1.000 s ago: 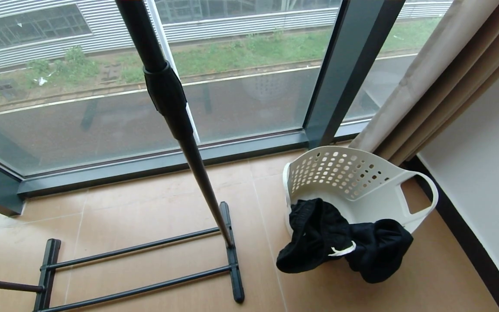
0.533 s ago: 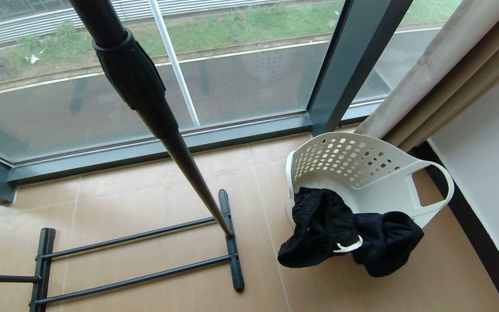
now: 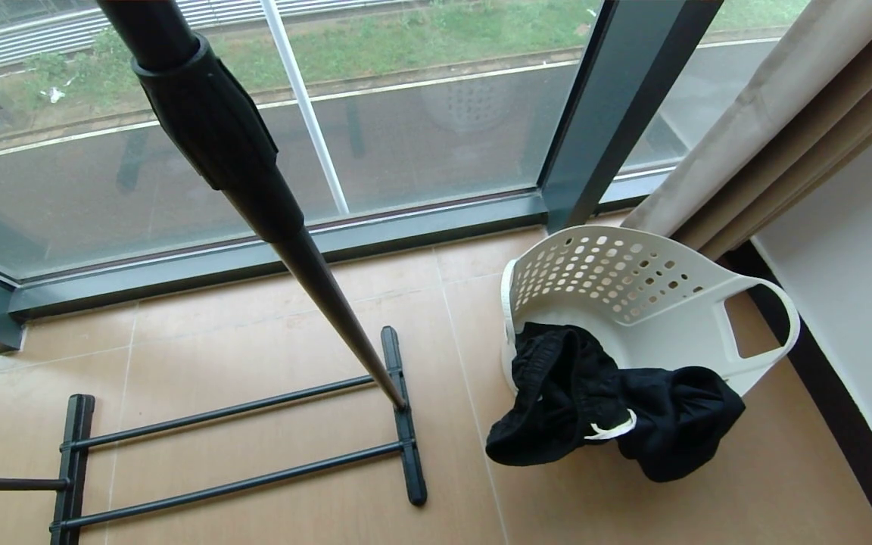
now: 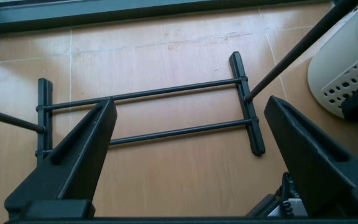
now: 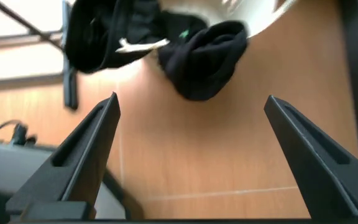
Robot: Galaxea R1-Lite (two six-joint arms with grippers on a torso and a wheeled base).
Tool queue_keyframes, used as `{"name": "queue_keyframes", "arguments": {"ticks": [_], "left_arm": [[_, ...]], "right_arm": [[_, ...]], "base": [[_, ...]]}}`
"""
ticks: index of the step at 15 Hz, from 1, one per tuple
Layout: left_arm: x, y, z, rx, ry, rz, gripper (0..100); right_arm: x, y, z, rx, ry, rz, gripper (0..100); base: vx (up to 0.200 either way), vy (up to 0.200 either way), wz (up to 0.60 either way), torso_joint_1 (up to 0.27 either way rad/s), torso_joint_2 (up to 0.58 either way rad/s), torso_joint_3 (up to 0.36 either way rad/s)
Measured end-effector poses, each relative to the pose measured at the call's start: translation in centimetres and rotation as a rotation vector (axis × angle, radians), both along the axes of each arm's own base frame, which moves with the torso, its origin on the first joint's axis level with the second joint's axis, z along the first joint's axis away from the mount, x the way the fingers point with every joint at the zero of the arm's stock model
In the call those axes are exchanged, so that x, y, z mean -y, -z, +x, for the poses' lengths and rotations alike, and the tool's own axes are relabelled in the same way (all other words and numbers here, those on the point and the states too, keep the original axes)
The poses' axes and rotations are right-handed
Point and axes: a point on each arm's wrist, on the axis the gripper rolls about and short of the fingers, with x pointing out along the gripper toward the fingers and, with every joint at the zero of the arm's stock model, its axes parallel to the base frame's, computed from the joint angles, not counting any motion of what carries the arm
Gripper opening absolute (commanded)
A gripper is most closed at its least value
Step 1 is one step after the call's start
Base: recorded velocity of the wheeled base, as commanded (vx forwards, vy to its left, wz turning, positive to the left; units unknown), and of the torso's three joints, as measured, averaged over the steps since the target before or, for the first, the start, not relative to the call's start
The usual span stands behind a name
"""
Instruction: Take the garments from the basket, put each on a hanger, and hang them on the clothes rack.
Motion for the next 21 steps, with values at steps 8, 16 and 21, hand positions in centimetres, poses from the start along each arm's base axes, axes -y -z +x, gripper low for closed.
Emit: {"name": "queue_keyframes", "arguments": {"ticks": [8, 16, 21], "left_arm": [[0.0, 0.0, 0.0, 0.001, 0.0, -0.001, 100], [0.0, 0.0, 0.0, 0.001, 0.0, -0.002, 100], [0.0, 0.0, 0.0, 0.001, 0.0, -0.002, 100]], "right_arm": [[-3.6, -9.1, 14.6, -0.199, -0.139, -0.137, 100], [-11.0, -8.9, 31.2, -0.156, -0.303, -0.489, 100], [-12.9, -6.8, 35.7, -0.125, -0.3, -0.507, 100]], "base": [[0.0, 0.0, 0.0, 0.0, 0.0, 0.0], [0.0, 0.0, 0.0, 0.0, 0.0, 0.0], [0.0, 0.0, 0.0, 0.0, 0.0, 0.0]]}}
